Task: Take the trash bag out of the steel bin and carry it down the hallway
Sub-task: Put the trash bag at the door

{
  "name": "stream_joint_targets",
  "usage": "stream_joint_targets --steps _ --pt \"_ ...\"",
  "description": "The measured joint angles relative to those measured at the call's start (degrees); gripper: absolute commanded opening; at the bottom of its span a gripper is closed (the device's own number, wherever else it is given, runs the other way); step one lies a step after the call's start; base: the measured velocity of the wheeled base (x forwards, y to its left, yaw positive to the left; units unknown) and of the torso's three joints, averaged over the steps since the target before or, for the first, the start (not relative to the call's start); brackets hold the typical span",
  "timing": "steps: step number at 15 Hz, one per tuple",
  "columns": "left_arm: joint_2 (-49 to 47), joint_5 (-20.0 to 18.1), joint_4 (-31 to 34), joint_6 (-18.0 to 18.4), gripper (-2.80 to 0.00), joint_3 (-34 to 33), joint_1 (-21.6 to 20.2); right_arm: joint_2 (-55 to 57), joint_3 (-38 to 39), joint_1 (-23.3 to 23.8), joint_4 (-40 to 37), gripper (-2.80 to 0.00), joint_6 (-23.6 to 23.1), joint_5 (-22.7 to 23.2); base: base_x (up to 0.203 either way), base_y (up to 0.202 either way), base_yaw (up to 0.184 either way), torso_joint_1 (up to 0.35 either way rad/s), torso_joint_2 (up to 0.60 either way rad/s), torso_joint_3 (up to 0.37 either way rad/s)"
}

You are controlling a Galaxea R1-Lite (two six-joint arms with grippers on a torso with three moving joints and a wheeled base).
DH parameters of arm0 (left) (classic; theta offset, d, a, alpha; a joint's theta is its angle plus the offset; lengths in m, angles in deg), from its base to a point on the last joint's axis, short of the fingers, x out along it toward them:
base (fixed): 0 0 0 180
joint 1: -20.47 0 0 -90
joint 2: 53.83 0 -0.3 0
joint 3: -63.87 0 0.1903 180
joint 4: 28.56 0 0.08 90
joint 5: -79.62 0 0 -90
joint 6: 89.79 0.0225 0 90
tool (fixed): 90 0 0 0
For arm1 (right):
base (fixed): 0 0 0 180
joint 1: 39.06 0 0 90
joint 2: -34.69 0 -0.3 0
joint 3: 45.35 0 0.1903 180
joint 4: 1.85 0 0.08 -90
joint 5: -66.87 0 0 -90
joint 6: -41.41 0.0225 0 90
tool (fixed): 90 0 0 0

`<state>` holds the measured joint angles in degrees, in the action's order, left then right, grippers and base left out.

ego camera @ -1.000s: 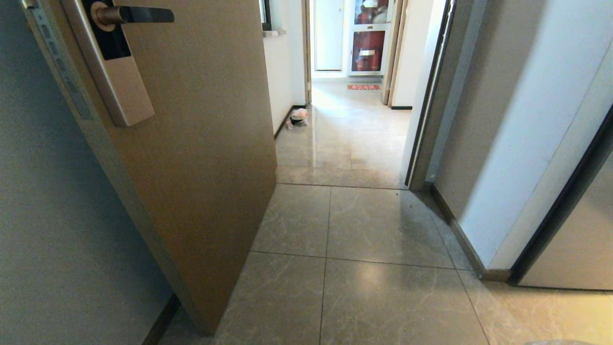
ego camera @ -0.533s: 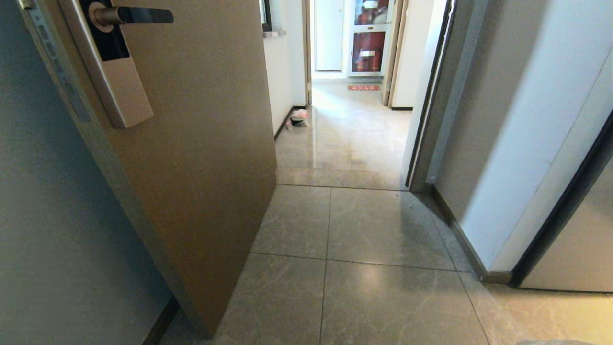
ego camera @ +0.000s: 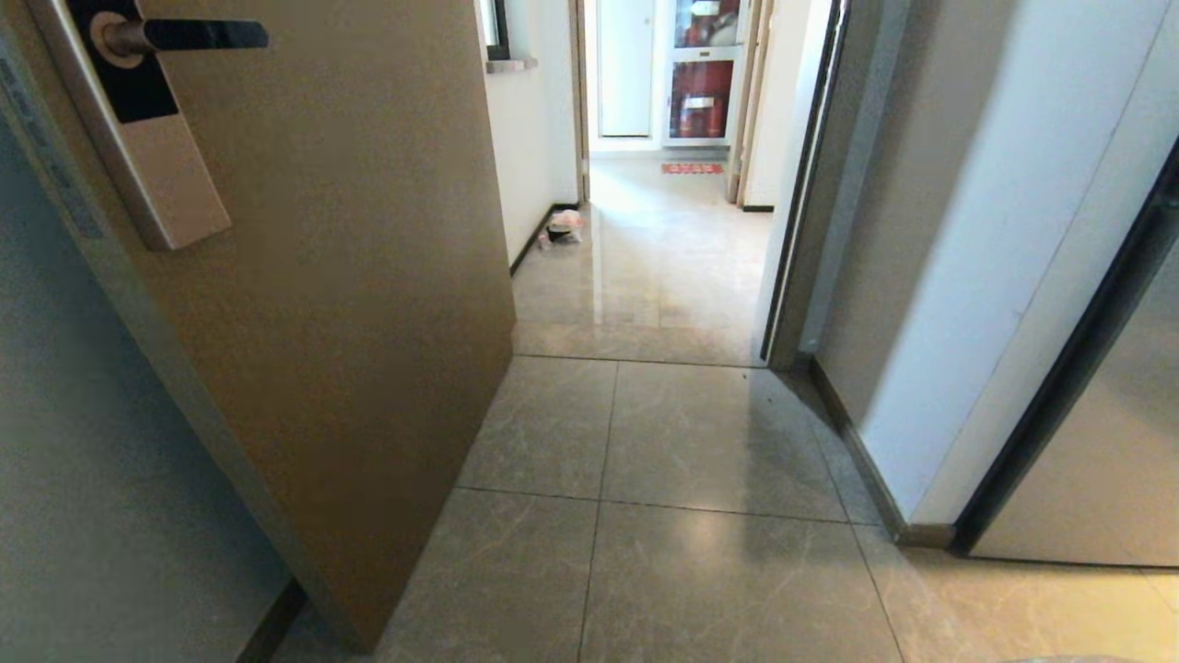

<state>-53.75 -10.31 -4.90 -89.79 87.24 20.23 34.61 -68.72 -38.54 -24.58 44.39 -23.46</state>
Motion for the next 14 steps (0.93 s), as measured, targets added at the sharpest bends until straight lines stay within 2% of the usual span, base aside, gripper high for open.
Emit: stream_joint_targets --steps 4,13,14 --pt "0.0 0.01 0.04 -0.16 -2.8 0.0 0.0 0.0 0.0 -0.01 -0.04 -2.8 0.0 -0.02 0.0 -0.143 -0.003 0.002 0.0 -0.001" --pt "0.0 -0.02 0.06 0.02 -2.8 0.0 0.0 0.0 0.0 0.0 0.02 -2.8 0.0 0.0 0.0 0.0 0.0 0.0 0.0 0.0" --pt "0.0 -0.01 0.05 -0.17 -2.8 0.0 0.0 0.0 0.0 0.0 0.0 -2.8 0.0 -0.01 0.149 0.0 0.0 0.005 0.0 0.002"
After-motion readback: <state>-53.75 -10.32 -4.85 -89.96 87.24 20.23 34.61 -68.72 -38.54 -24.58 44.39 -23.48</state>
